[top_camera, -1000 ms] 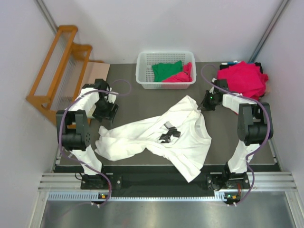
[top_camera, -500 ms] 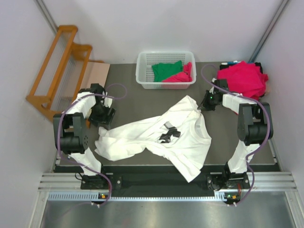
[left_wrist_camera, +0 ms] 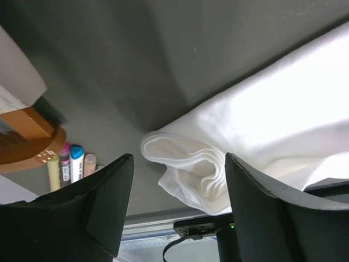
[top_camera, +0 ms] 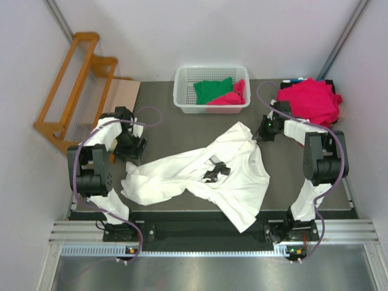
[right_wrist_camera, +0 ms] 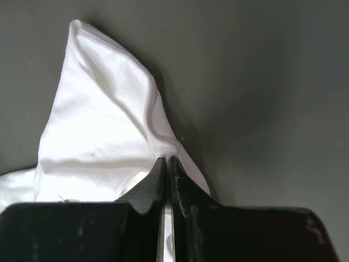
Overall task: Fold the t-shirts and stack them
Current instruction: Flatten the tshirt out
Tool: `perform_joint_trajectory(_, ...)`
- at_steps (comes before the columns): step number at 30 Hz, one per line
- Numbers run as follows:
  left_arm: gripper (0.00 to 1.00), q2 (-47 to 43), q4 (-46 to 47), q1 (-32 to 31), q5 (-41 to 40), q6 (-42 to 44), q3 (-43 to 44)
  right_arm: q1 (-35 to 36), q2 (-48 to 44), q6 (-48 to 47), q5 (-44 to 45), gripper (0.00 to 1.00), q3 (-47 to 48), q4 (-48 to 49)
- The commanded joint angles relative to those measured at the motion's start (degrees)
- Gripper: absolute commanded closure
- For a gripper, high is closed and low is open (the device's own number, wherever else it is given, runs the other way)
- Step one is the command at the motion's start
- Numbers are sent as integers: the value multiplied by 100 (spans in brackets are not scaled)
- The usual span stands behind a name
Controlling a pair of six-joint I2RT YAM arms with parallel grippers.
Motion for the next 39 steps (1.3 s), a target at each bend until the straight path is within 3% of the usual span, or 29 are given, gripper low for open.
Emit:
perform_joint_trajectory(1, 28, -160, -155, 35, 281, 13, -196, -54, -205, -20, -8, 100, 16, 157)
perform_joint_trajectory(10, 32, -195, -208, 27, 343, 30, -275, -63, -214, -20, -17, 100, 16, 148)
perform_joint_trajectory(28, 68, -46, -50, 35, 291, 48, -293, -63, -214, -38, -8, 100, 33, 113)
perform_joint_trajectory(31, 68, -10, -14, 35, 264, 48, -302, -63, -231, -38, -17, 100, 42, 113)
perform_joint_trajectory(35, 47, -19, -67, 44, 124, 65, -284, -72, -214, -38, -17, 100, 16, 130)
perform_joint_trajectory(39, 39, -326, 213, 97, -474, 83, -381, -63, -196, -21, -43, 100, 7, 174)
